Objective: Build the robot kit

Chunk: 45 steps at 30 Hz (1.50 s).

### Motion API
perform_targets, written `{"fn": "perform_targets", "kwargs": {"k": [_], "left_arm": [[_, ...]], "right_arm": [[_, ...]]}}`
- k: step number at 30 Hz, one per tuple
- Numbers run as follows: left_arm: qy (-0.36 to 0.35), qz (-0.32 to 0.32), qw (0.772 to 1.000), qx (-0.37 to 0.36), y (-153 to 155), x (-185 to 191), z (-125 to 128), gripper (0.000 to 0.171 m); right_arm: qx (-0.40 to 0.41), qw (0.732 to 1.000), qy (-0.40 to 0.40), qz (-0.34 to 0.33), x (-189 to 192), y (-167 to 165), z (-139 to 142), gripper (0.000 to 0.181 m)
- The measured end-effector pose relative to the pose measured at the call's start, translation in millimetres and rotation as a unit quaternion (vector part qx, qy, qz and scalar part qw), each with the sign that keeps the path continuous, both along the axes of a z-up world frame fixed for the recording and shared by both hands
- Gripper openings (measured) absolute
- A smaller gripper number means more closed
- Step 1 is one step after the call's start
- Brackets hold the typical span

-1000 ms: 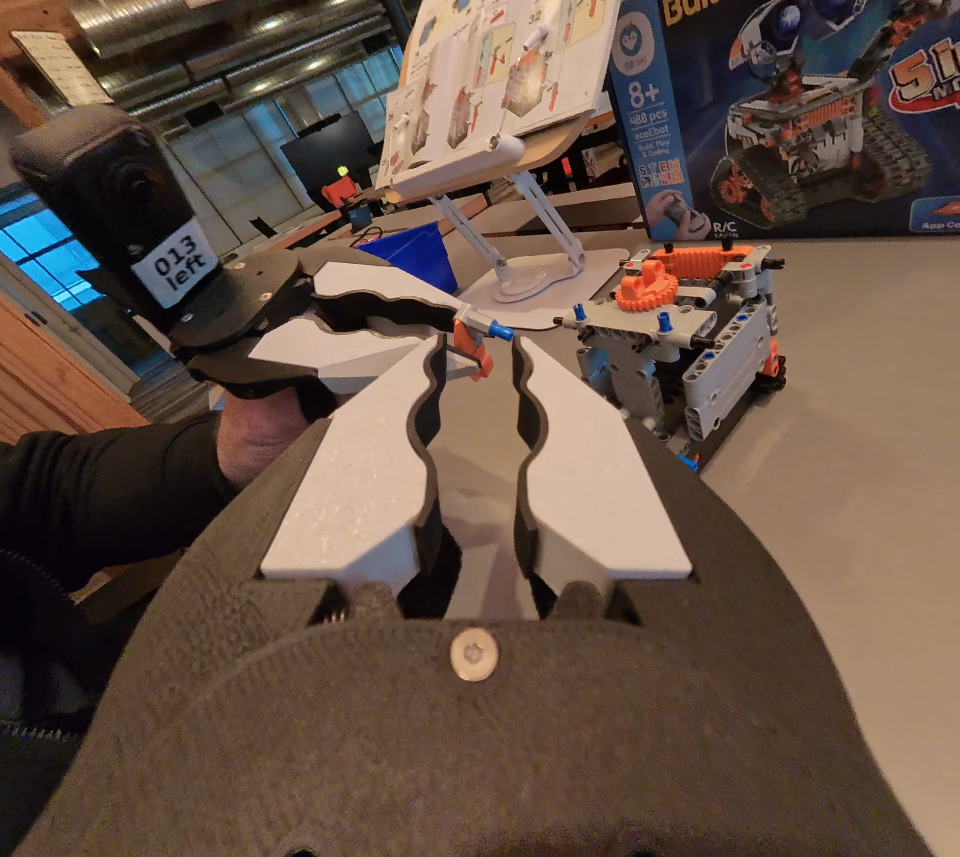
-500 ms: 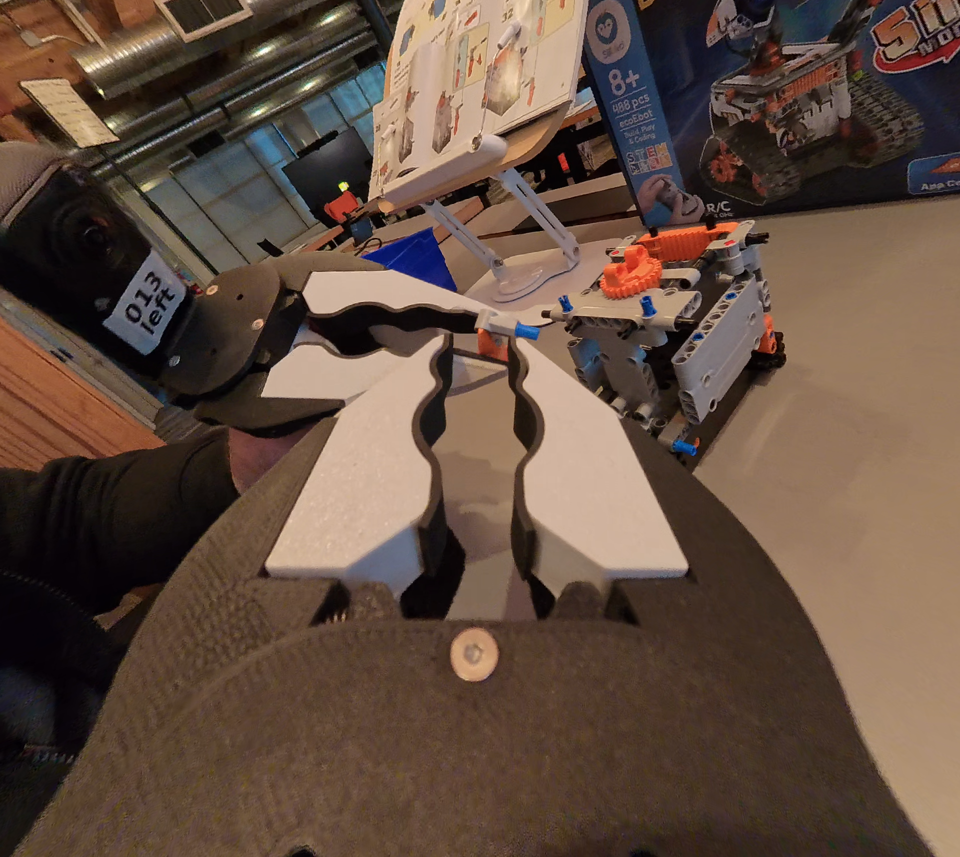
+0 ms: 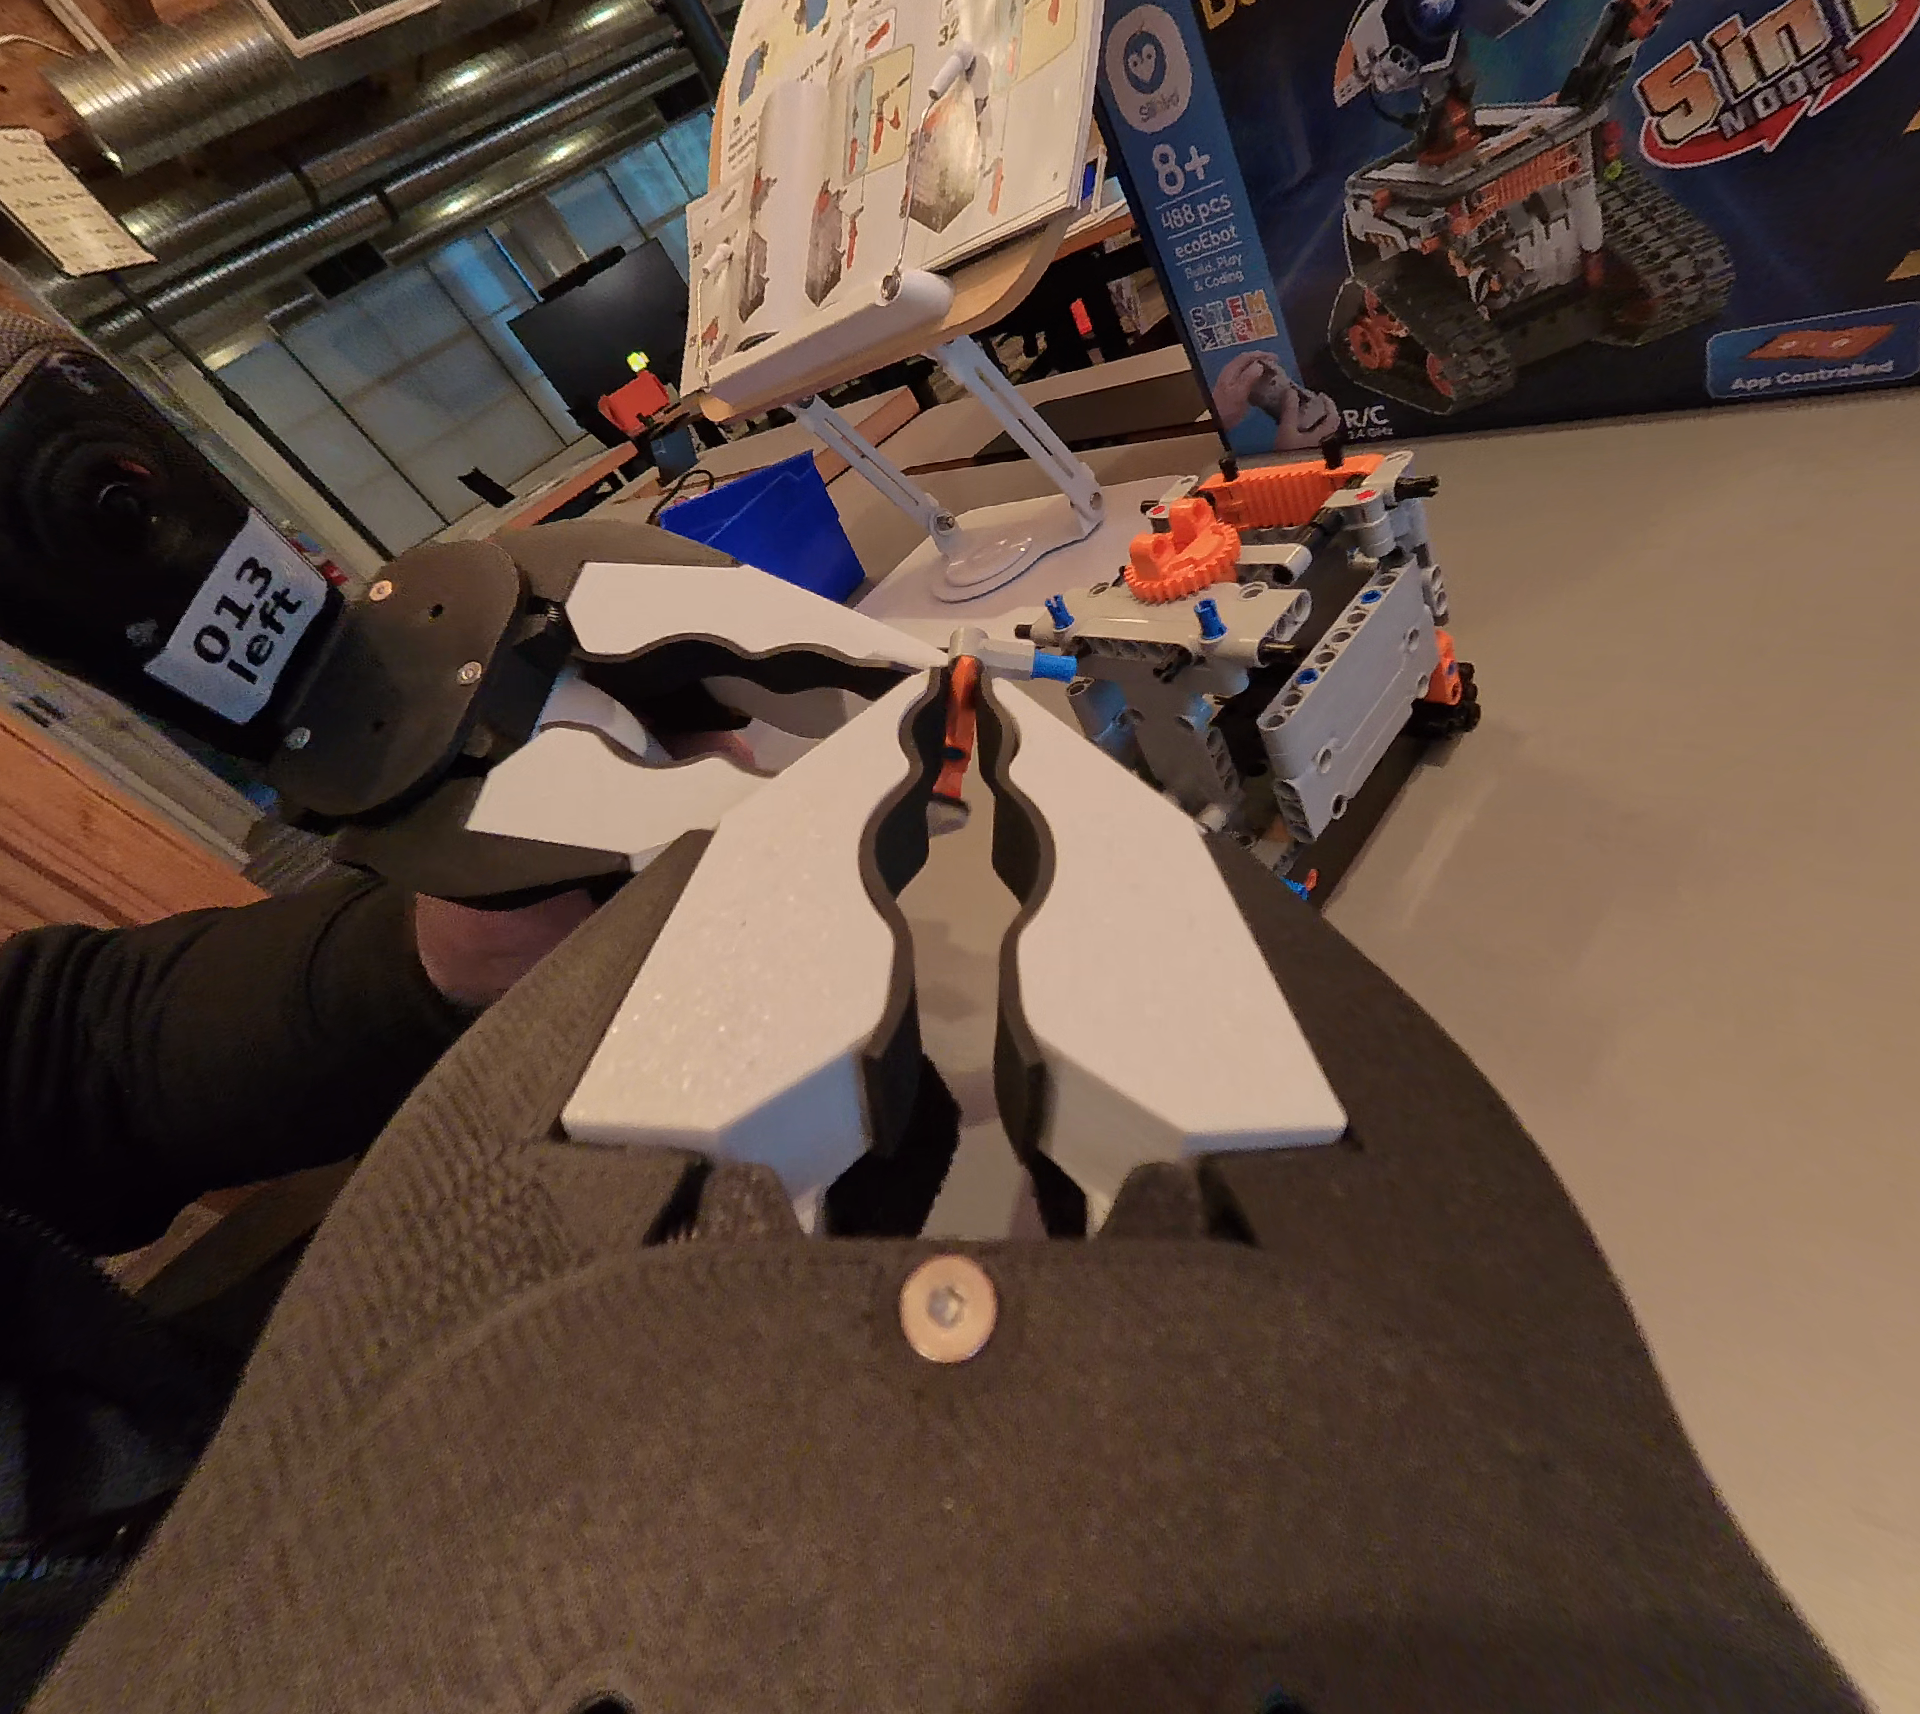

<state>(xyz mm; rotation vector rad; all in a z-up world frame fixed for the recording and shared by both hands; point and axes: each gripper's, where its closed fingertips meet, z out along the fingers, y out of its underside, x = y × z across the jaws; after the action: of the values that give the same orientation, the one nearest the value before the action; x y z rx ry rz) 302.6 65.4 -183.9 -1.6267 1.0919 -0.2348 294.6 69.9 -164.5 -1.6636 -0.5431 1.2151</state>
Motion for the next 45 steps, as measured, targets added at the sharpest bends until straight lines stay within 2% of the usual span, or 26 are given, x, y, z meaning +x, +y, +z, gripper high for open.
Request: {"fn": "perform_targets", "kwargs": {"k": [3,6,7,9,11,15,19,21,24,29,35,39,41,45], "left_arm": [[-0.01,-0.04,0.999,0.006,-6,-5,11,0.033],[0.001,-0.061,0.998,-0.008,3,-22,27,0.037],[0.007,-0.07,0.997,-0.04,8,-27,24,0.04],[0.023,-0.045,0.996,-0.076,29,-40,17,0.045],[0.055,-0.024,0.992,-0.108,44,-48,-1,0.049],[0.062,-0.021,0.989,-0.134,54,-44,-22,0.049],[0.051,-0.019,0.991,-0.122,60,-38,-20,0.037],[0.032,-0.007,0.991,-0.129,61,-33,-19,0.036],[0.029,0.015,0.992,-0.124,58,-30,-18,0.025],[0.029,0.032,0.991,-0.129,49,-23,-19,0.024],[0.001,0.023,0.985,-0.169,36,-5,-19,0.038],[0.012,0.006,0.995,-0.1,40,-12,0,0.046],[0.024,0.005,0.99,-0.141,43,-15,-10,0.055],[0.018,-0.004,0.986,-0.164,43,-9,-25,0.051]], "right_arm": [[0.012,0.999,-0.025,-0.018,6,6,-2,0.002],[0.019,0.997,-0.063,-0.03,10,10,-9,0.002],[0.021,0.996,-0.077,-0.033,12,12,-13,0.002],[0.021,0.994,-0.099,-0.033,11,15,-18,0.002],[0.029,0.991,-0.123,-0.035,9,17,-23,0.002],[0.057,0.98,-0.183,-0.046,7,22,-29,0.002],[0.065,0.974,-0.212,-0.05,7,27,-34,0.002],[0.069,0.97,-0.226,-0.056,9,30,-35,0.002],[0.072,0.966,-0.241,-0.063,11,33,-37,0.002],[0.081,0.957,-0.271,-0.071,18,39,-41,0.002],[0.087,0.955,-0.273,-0.077,30,40,-40,0.002],[0.097,0.955,-0.27,-0.072,39,33,-39,0.002],[0.1,0.955,-0.271,-0.069,38,31,-38,0.002],[0.108,0.947,-0.296,-0.066,33,31,-42,0.002]]}}
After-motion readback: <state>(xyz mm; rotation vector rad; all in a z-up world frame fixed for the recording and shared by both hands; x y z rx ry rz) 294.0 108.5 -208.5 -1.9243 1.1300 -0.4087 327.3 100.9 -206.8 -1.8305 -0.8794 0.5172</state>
